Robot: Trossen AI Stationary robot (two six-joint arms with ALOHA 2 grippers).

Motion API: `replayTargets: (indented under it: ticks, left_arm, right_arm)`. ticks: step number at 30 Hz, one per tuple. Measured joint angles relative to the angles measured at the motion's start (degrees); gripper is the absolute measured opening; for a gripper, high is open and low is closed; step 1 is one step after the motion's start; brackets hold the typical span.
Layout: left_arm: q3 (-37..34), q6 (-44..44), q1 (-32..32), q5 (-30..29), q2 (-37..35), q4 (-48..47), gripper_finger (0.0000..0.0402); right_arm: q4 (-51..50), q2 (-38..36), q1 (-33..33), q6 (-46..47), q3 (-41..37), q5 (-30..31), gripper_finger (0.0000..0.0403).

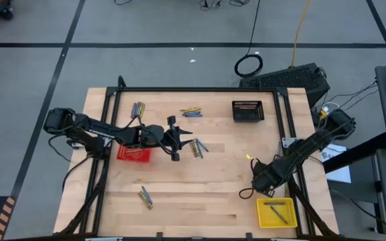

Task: Sort crayons
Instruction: Put the green crayon into the red bin

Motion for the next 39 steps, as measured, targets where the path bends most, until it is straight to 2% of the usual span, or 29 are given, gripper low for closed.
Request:
replayTargets:
  ticks: [6,11,16,26,31,39]
  left_arm:
    - [0.0,0.0,0.0,0.0,0.0,0.0,0.0135]
    - [0.0,0.0,0.0,0.0,0.0,-0.11,0.0135]
    - [0.0,0.0,0.0,0.02,0.0,-0.68,0.0135]
    - [0.0,0.0,0.0,0.02,0.0,-0.7,0.0135]
    - [0.0,0.0,-0.02,0.02,0.0,-0.63,0.0135]
    - [0.0,0.0,-0.06,0.02,0.0,-0.49,0.0135]
  right_arm:
    - [-2.54,-3.79,-1.02,0.24,2.86,-0.6,0.0]
    - [-2.83,-3.26,-1.85,-2.69,2.97,-11.62,0.0]
    - [-3.0,1.47,-1.88,-8.85,2.93,-17.47,0.0]
    - [-4.7,10.53,-0.59,-19.09,2.93,-20.53,0.0]
    - [-8.18,11.37,1.79,-20.28,2.9,-21.93,0.0]
    - [-1.48,11.33,4.69,-19.79,1.68,-21.89,0.0]
